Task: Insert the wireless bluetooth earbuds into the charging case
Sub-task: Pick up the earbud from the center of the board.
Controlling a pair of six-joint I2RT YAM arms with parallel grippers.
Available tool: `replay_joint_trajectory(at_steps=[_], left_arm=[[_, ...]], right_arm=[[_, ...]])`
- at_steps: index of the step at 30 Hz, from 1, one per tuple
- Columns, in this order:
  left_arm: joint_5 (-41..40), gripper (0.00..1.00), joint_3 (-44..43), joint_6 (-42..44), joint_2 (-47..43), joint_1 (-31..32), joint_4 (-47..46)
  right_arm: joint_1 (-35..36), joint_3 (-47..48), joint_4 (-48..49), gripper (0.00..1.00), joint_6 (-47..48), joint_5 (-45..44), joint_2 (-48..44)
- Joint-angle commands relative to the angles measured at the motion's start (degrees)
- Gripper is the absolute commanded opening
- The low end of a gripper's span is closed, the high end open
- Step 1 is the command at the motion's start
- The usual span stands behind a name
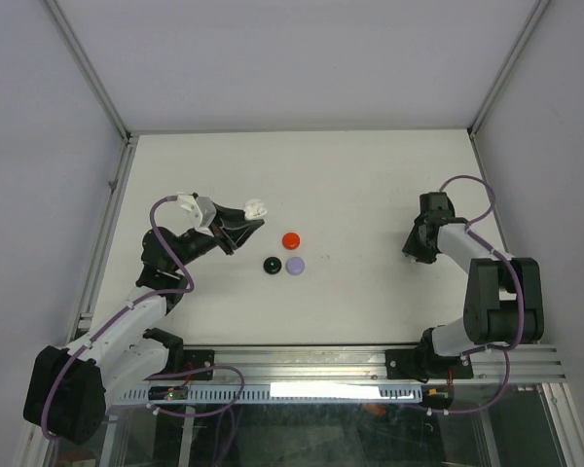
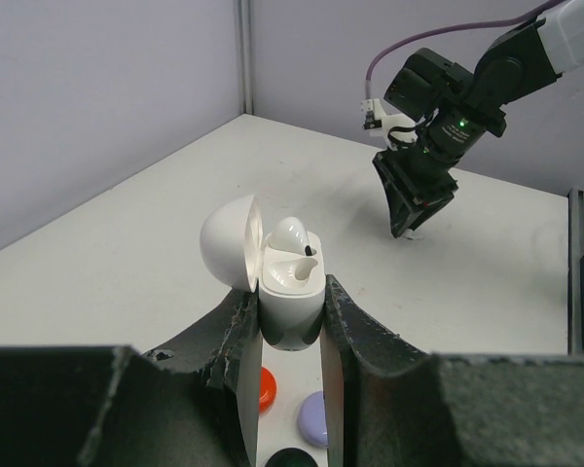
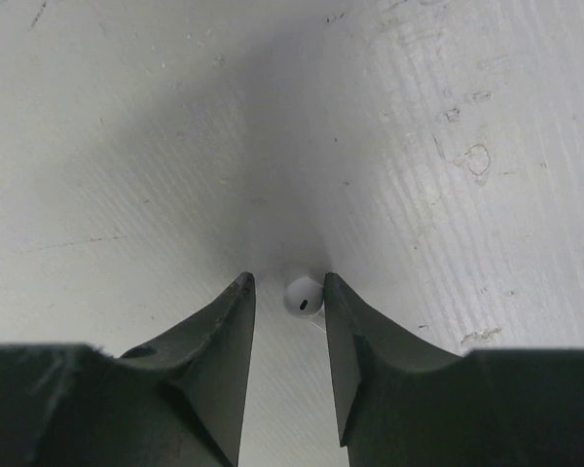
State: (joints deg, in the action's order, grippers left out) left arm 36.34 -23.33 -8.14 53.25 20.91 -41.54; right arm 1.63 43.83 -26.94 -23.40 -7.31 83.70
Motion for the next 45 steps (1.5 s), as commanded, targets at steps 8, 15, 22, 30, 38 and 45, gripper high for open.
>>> replay_joint_trajectory(at_steps=[8, 15, 22, 30, 38, 45], left_arm=[[0.9, 0.01, -2.3, -0.6, -0.3, -0.3, -2.8], [1.0, 0.01, -2.3, -1.0, 0.1, -0.2, -3.1], [1.0, 0.01, -2.3, -1.0, 0.1, -0.2, -3.1], [0.8, 0.01, -2.3, -0.9, 0.3, -0.2, -3.0], [1.0, 0.01, -2.3, -1.1, 0.6, -0.2, -3.2], [1.2, 0.01, -2.3, -1.3, 0.7, -0.2, -3.3]], right_arm=[[0.8, -0.1, -3.4, 0.30, 0.4, 2.9, 0.7], [1.6, -0.3, -3.2, 0.21, 0.0, 5.7, -1.2], [3.9, 0.1, -1.5, 0.20, -1.2, 5.9, -0.8], [5.6, 0.3, -3.0, 0.42, -0.6, 4.4, 0.1], [5.8, -1.1, -5.6, 0.45, 0.6, 9.1, -2.1], [7.0, -1.8, -6.8, 0.45, 0.0, 11.4, -3.9]])
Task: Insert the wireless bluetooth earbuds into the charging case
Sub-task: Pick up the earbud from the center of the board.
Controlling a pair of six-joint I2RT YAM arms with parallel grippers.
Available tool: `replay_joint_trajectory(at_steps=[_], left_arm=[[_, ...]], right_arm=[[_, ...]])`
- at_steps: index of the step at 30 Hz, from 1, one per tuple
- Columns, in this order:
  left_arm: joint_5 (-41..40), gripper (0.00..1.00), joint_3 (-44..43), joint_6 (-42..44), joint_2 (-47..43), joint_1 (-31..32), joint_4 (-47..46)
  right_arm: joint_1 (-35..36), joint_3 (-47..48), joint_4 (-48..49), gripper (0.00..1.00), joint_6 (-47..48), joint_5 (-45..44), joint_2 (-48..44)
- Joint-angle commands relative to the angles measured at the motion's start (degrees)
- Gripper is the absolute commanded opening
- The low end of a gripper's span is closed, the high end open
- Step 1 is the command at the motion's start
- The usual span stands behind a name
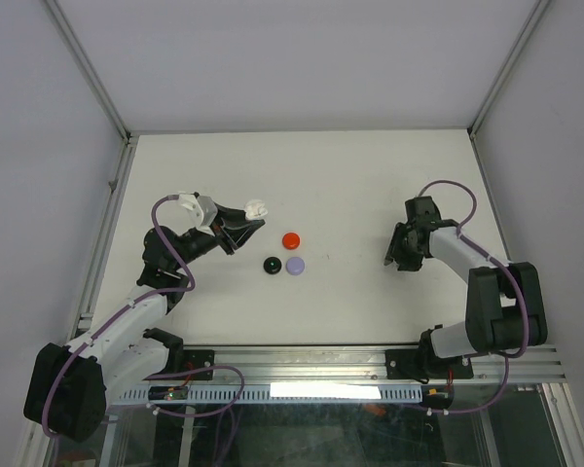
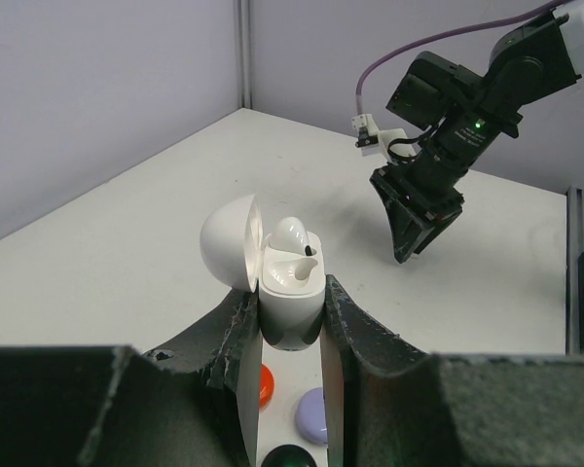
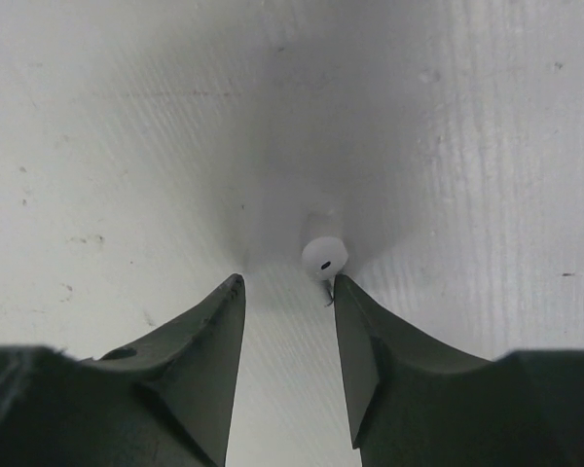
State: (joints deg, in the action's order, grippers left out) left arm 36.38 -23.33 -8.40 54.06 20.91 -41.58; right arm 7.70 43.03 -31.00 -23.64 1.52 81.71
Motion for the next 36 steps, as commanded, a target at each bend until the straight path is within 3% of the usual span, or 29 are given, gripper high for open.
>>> replay_joint_trajectory(at_steps=[1, 12, 36], left_arm=[[1.2, 0.01, -2.3, -1.1, -0.1, -0.2, -3.4], [1.2, 0.01, -2.3, -1.2, -0.4, -0.3, -3.4], [1.2, 0.01, -2.3, -0.8, -0.7, -0.2, -3.1]], right_arm=[[1.1, -1.0, -2.9, 0.45, 0.2, 2.1, -2.0], [1.1, 2.2, -2.0, 0.43, 1.9, -7.1, -1.5], [2.3, 6.3, -4.3, 0.28, 3.0, -6.8, 6.9]])
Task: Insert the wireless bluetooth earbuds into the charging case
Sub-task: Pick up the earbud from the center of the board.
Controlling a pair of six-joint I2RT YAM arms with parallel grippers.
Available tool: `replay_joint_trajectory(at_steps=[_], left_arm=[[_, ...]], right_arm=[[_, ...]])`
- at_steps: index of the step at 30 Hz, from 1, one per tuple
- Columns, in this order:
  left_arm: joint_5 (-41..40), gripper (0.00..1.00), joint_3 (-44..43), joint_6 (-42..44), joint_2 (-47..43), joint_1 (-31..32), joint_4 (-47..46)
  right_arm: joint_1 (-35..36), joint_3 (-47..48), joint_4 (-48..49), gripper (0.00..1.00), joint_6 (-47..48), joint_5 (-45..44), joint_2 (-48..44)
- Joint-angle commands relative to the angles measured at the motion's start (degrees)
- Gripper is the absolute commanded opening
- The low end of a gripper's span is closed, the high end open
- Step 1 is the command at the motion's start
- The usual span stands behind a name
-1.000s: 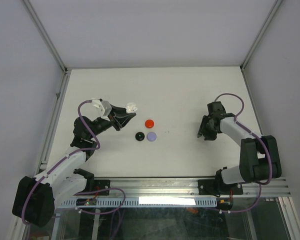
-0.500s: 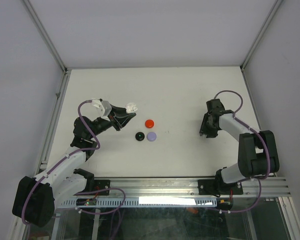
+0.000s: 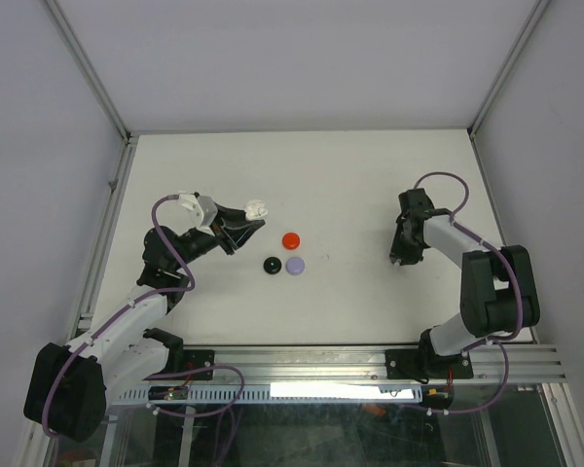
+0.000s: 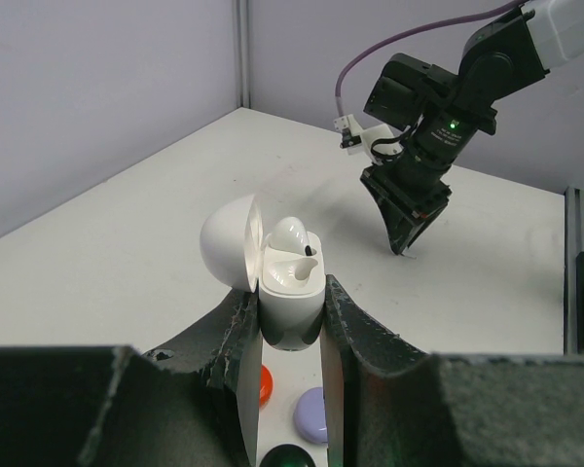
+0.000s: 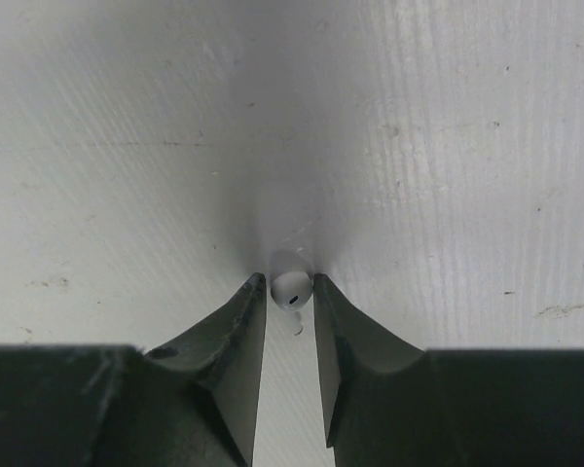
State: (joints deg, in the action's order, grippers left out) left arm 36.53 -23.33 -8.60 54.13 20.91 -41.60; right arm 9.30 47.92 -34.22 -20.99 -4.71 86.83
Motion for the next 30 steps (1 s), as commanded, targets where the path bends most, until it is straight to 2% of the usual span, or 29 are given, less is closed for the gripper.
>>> replay_joint_trajectory(at_steps=[1, 7, 16, 22, 30], left_arm=[[1.1, 0.01, -2.3, -0.5, -0.8, -0.2, -3.0], [1.2, 0.01, -2.4, -0.6, -0.7, -0.2, -3.0], [2.2, 0.01, -2.2, -1.2, -0.3, -0.3, -4.4], [3.3, 0.01, -1.6, -1.6, -0.1, -0.2, -6.3], [5.2, 0.02, -0.8, -1.9, -0.1, -0.2, -8.8]], right_arm=[[0.9, 1.6, -1.3, 0.27, 0.3, -0.8, 1.8], [2.1, 2.6, -1.6, 0.20, 0.4, -0.6, 0.3], [6.4, 7.1, 1.6, 0.17, -1.3, 6.6, -10.8], [10.6, 10.5, 7.6, 0.17, -2.6, 11.0, -17.3], [19.8, 12.6, 20.8, 0.15, -4.3, 12.4, -21.5]])
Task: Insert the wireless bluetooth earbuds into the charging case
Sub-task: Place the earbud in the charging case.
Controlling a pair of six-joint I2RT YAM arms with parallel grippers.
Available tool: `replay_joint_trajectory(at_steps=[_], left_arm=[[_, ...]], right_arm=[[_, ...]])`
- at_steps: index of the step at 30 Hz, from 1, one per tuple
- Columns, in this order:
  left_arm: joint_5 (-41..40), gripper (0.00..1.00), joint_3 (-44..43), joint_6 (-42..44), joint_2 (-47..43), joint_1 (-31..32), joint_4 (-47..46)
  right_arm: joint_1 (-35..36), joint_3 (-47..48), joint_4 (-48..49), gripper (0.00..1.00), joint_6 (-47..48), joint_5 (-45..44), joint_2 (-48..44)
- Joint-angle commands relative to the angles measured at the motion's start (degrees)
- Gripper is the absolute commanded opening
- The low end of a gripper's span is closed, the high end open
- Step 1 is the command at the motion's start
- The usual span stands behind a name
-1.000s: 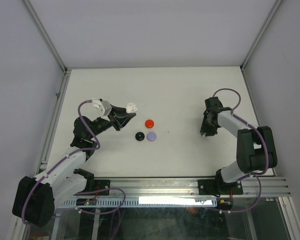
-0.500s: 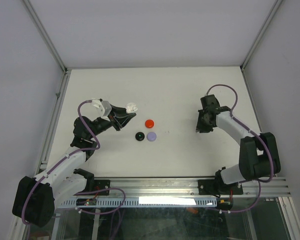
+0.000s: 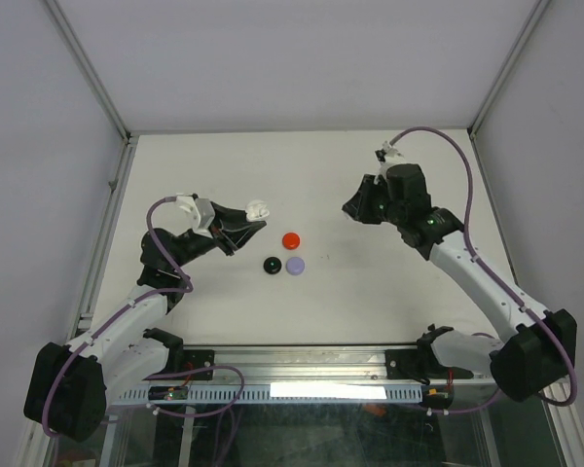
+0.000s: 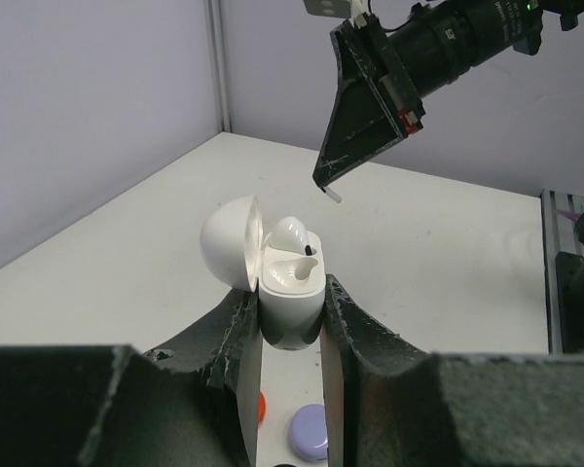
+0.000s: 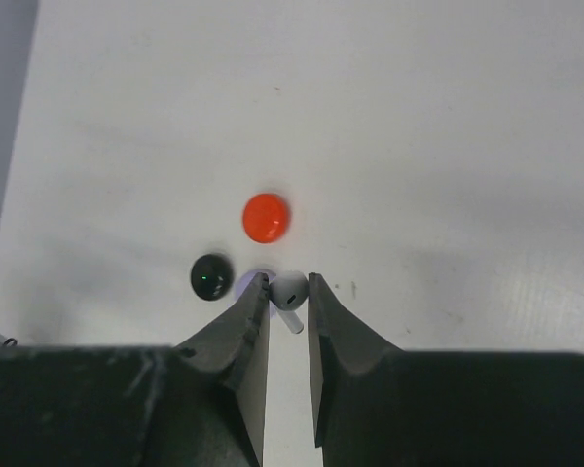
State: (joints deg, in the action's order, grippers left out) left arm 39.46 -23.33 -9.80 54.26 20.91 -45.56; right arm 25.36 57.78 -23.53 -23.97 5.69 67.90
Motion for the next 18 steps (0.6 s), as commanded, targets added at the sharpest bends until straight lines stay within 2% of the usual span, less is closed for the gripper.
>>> replay_joint_trajectory(at_steps=[1, 8, 18], left_arm=[[2.5, 0.02, -0.8, -0.7, -0.2, -0.2, -5.1], [4.4, 0.02, -0.4, -0.9, -0.3, -0.2, -7.1], [5.7, 0.03, 0.0, -0.2, -0.7, -0.2, -8.0]], right_arm=[[4.9, 2.7, 12.0, 0.15, -1.4, 2.0, -3.0], [13.0, 2.7, 22.8, 0.14, -0.2, 1.7, -4.2], [22.3, 2.8, 33.6, 0.15, 3.9, 1.9, -4.7]])
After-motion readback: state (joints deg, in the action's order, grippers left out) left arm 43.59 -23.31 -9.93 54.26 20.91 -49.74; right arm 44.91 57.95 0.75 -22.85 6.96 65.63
